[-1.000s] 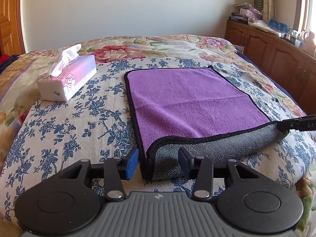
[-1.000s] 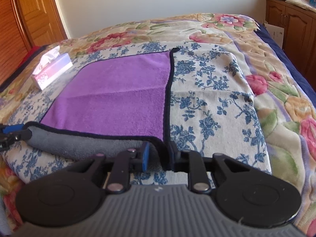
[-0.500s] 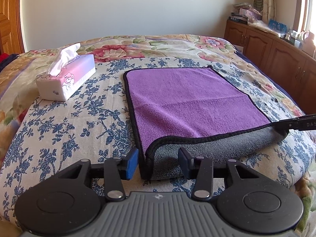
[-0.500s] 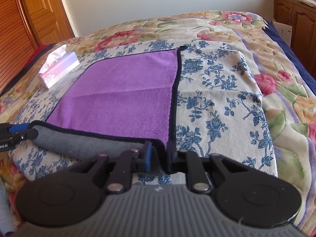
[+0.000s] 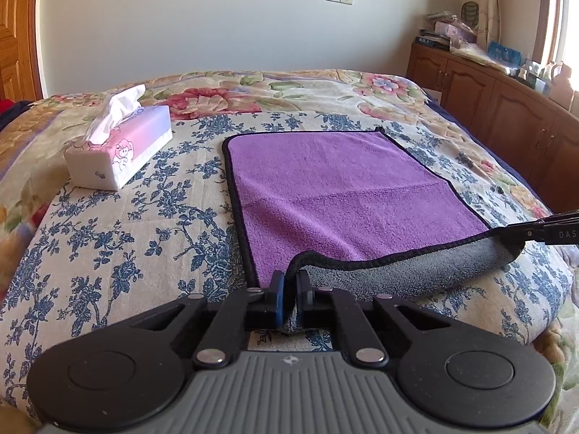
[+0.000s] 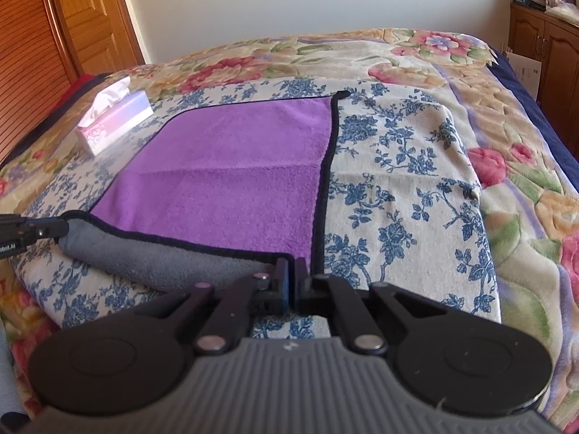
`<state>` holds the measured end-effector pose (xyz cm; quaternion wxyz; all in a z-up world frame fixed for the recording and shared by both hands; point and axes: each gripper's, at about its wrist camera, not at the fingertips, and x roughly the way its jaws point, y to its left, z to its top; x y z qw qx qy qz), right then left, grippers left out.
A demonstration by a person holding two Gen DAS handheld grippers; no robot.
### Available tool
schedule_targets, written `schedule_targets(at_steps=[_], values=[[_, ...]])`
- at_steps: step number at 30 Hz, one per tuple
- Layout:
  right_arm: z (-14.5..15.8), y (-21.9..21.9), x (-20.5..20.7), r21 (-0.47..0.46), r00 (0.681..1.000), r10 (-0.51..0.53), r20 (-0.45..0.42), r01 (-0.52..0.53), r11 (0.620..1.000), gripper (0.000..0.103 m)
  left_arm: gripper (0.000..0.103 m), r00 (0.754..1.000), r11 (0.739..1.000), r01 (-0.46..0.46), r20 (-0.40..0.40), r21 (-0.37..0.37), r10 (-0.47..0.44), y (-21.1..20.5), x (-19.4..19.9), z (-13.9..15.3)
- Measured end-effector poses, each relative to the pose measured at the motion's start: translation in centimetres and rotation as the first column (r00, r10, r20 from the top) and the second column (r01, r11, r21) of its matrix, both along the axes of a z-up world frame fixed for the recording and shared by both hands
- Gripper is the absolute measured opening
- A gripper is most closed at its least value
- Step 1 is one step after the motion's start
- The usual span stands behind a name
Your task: Fold towel
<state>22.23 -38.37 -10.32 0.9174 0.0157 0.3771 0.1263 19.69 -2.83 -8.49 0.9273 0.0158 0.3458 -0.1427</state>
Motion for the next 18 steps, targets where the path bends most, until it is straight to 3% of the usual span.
schedule_targets(at_steps=[18], values=[[1.3, 0.3, -0.5, -0.002, 0.997, 0.010, 0.081, -0.010, 1.000, 0.003, 0.006, 1.000, 1.000, -0.010, 0.027, -0.010, 0.010, -0.3, -0.6, 2.0]])
